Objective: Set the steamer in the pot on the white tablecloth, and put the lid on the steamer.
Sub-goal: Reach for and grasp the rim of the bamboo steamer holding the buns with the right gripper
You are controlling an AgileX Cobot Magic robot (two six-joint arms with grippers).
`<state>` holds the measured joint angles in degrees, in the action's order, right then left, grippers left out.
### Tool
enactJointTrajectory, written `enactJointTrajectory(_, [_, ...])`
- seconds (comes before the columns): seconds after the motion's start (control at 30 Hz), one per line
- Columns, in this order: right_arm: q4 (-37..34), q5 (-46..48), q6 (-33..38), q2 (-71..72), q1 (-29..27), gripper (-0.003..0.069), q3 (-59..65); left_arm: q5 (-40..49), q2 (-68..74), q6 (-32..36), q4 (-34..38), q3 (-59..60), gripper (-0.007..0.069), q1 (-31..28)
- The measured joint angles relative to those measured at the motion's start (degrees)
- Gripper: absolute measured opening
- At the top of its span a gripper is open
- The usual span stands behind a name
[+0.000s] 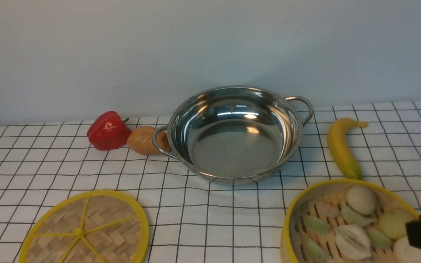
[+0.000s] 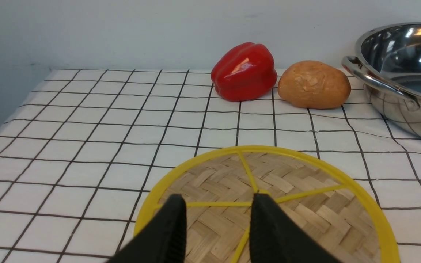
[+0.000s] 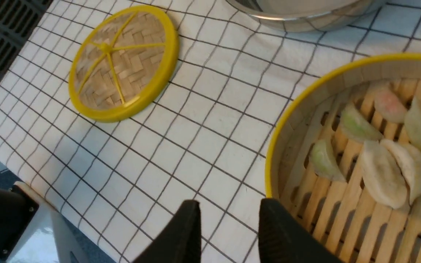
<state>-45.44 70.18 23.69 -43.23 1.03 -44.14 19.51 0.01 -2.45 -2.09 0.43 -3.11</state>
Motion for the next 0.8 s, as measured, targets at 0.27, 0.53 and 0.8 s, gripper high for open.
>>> enactJointTrajectory(0.27, [-13.9, -0.1, 4.7, -4.4, 0.0, 0.0243, -2.3, 0.0, 0.0, 0.0, 0.0, 0.0, 0.0242, 0.0])
enactJointTrajectory(0.53, [1.6, -0.1, 5.8, -9.3, 0.7, 0.0243, -2.4, 0.0, 0.0, 0.0, 0.0, 0.0, 0.0242, 0.0])
enactJointTrajectory(0.8, [20.9, 0.1, 0.8, -9.5, 14.6, 0.0243, -2.4, 0.0, 0.0, 0.0, 0.0, 0.0, 0.0242, 0.0])
